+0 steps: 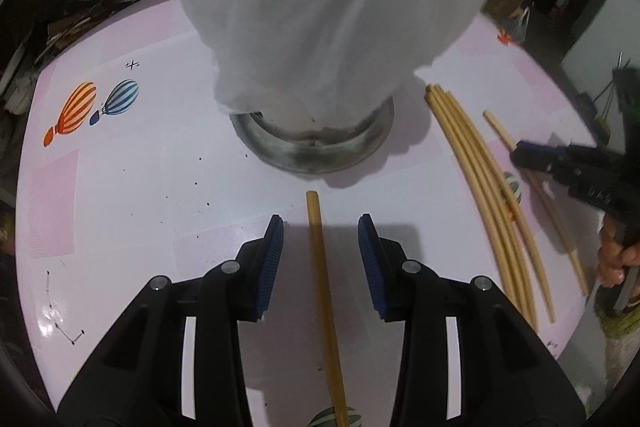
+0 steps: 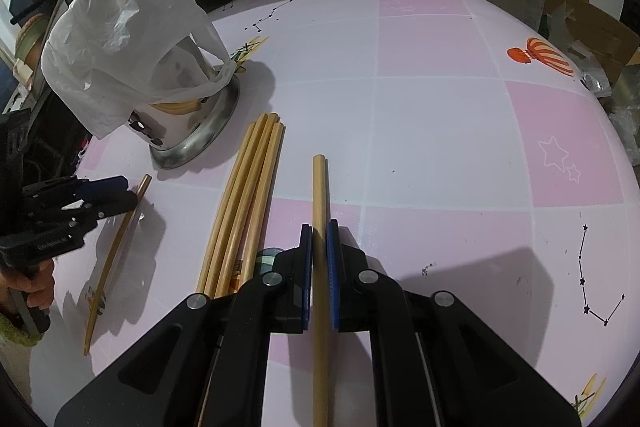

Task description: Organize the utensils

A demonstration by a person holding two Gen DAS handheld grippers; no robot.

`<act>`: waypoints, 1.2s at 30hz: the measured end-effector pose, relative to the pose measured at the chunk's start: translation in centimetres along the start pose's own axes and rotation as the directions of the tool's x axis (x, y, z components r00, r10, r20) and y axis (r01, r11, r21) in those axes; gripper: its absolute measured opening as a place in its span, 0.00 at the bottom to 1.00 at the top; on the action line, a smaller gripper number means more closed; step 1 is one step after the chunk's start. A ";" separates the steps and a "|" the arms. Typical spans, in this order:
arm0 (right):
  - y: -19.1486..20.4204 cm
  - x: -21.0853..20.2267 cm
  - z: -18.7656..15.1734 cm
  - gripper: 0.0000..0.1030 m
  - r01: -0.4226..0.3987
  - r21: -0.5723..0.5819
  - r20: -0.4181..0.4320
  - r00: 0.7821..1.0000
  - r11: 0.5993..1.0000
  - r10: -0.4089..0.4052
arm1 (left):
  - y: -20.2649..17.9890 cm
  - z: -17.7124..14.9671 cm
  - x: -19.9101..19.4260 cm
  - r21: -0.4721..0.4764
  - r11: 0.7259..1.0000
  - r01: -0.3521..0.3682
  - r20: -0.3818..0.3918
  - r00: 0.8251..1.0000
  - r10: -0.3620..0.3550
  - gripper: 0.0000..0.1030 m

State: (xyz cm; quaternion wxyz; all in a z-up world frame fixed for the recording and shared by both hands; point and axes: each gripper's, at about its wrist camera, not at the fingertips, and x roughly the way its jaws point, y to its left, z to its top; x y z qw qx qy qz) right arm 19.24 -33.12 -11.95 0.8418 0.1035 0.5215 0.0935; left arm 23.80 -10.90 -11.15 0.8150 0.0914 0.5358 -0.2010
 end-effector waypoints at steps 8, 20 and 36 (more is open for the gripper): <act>0.0 0.0 0.0 0.07 -0.001 -0.001 0.001 1.000 1.000 0.001 | -0.5 0.2 0.9 0.003 0.998 -0.066 -0.030 0.997 0.066 0.24; 0.0 0.0 0.0 0.07 0.000 -0.002 0.000 1.000 1.000 0.000 | -0.2 0.1 0.6 0.004 0.996 -0.088 -0.024 0.996 0.088 0.06; 0.2 0.0 0.1 0.07 0.008 -0.005 -0.008 1.000 1.000 -0.008 | 0.4 -0.1 -0.9 -0.047 0.997 -0.062 0.031 0.997 0.063 0.05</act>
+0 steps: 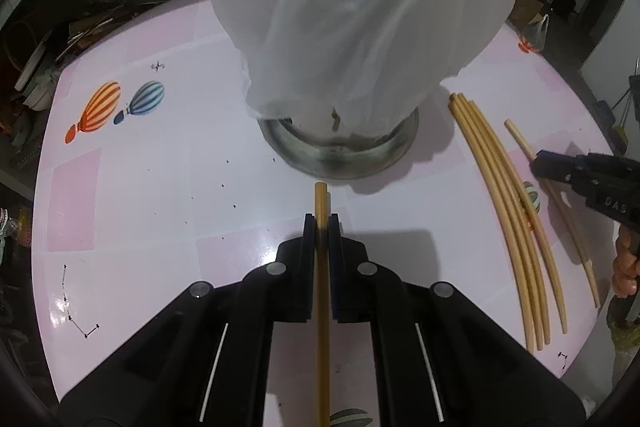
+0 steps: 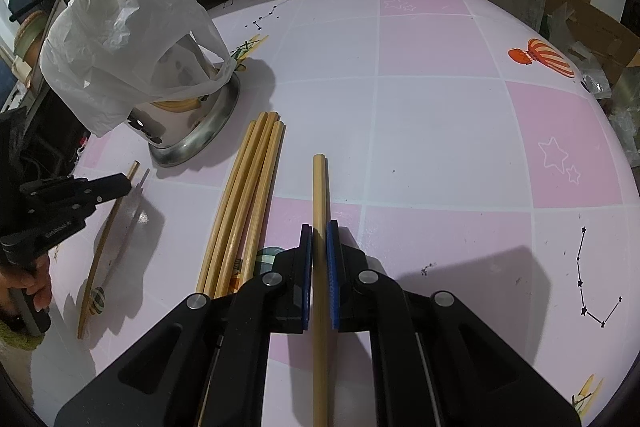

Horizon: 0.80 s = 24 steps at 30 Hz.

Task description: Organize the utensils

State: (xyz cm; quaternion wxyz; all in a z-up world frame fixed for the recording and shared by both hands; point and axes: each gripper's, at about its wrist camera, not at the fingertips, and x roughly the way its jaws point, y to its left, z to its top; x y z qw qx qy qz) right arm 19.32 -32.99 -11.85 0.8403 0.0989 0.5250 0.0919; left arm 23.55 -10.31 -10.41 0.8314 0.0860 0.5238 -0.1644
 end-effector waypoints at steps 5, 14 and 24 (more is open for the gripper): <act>0.0 0.0 0.0 0.07 0.004 0.002 0.001 1.000 1.000 -0.004 | -0.1 0.4 -1.1 -0.004 1.000 0.008 0.029 1.000 -0.008 0.05; 0.3 -1.1 0.4 0.07 0.008 -0.003 0.028 1.000 1.000 -0.008 | -0.3 1.0 -3.4 -0.009 1.000 0.026 0.087 0.996 -0.025 0.05; 1.3 -4.5 1.6 0.07 0.027 -0.026 0.112 0.993 0.999 -0.024 | 0.1 1.9 -6.4 -0.018 0.998 0.053 0.164 0.985 -0.050 0.05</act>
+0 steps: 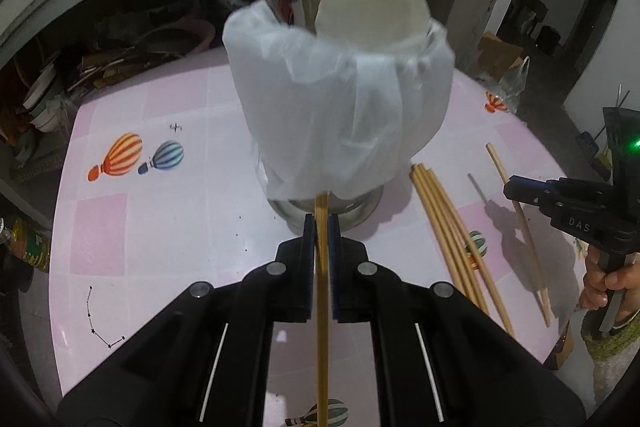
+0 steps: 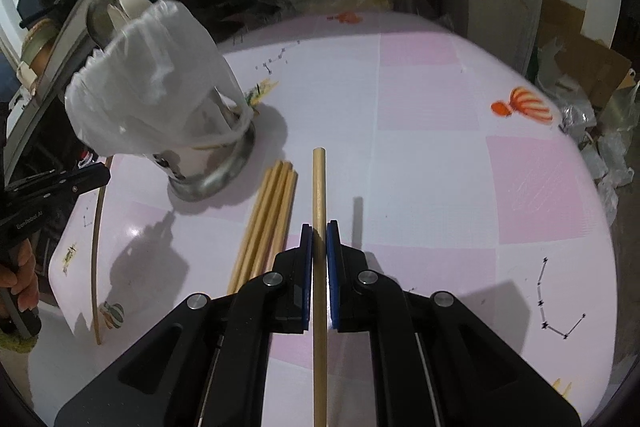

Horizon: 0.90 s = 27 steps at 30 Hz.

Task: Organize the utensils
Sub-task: 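Lift the chopstick with the left tool while the right tool holds its chopstick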

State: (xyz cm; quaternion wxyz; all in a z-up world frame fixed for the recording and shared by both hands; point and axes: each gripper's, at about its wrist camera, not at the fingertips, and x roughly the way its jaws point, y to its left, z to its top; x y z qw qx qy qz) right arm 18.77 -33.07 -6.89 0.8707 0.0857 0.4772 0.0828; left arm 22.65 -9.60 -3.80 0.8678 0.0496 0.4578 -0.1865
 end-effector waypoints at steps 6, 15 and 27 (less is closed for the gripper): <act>0.5 -2.0 0.8 0.07 0.008 -0.014 0.047 0.999 1.000 -0.007 | -0.3 0.5 -1.9 0.006 1.000 0.015 0.042 0.999 -0.015 0.05; 1.3 -4.6 1.1 0.07 0.023 -0.039 0.107 0.994 0.999 -0.019 | -1.2 0.4 -4.5 0.032 0.999 0.033 0.090 0.995 -0.035 0.05; 1.1 -5.2 0.9 0.07 0.014 -0.026 0.117 0.993 1.000 -0.011 | -1.4 -0.7 -5.2 0.019 0.997 0.075 0.084 0.994 -0.076 0.05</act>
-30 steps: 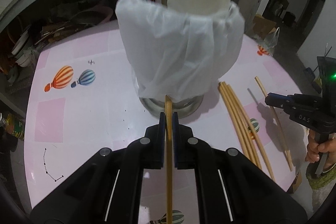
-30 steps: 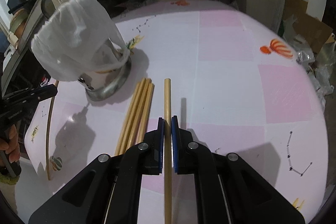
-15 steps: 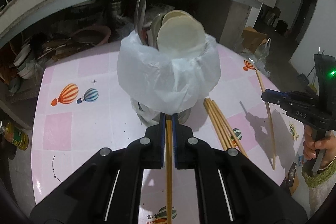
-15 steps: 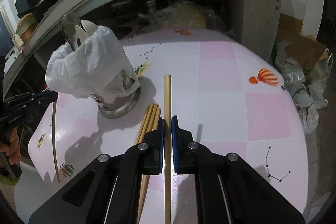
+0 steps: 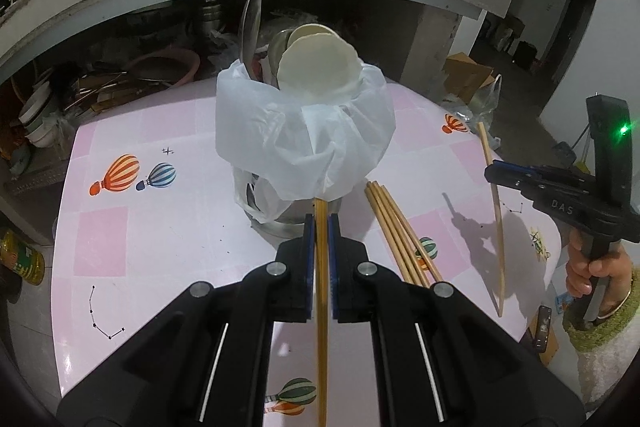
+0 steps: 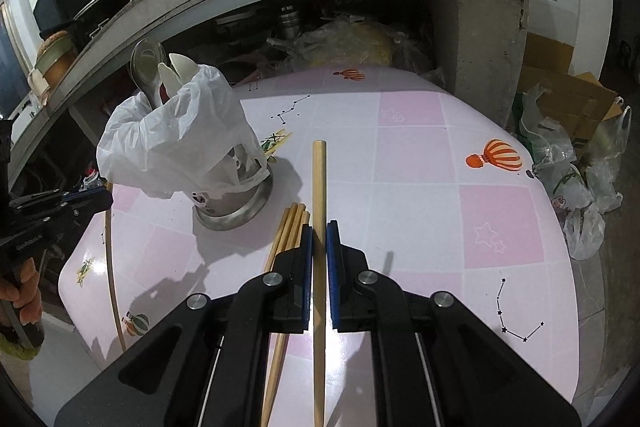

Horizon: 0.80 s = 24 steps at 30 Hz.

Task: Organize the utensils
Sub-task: 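Lift the chopstick with the left tool while the right tool holds its chopstick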

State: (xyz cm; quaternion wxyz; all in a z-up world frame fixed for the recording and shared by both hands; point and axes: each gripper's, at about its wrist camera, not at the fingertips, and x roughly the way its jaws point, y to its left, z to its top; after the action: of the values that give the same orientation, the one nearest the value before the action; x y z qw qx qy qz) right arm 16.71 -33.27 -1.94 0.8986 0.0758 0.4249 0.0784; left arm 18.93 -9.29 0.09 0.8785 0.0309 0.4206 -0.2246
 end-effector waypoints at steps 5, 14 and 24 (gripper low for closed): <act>-0.2 -0.2 -0.1 0.07 -0.003 0.007 0.005 1.000 1.000 0.003 | -0.1 -0.4 -0.9 0.003 1.000 0.010 0.009 1.000 -0.010 0.05; -0.2 -0.2 -0.2 0.07 -0.012 0.010 0.003 1.000 1.000 0.012 | 0.1 -1.4 -1.2 0.000 1.000 0.011 -0.009 1.000 -0.011 0.05; 0.1 -0.6 0.0 0.07 -0.014 0.011 0.015 1.000 1.000 0.014 | 0.4 -1.4 -3.2 -0.004 1.000 0.009 0.038 0.999 -0.008 0.05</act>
State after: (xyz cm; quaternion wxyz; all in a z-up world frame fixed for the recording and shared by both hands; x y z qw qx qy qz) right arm 16.27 -33.33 -1.48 0.9009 0.0843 0.4179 0.0820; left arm 16.29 -7.43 1.54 0.8855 0.0228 0.4043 -0.2279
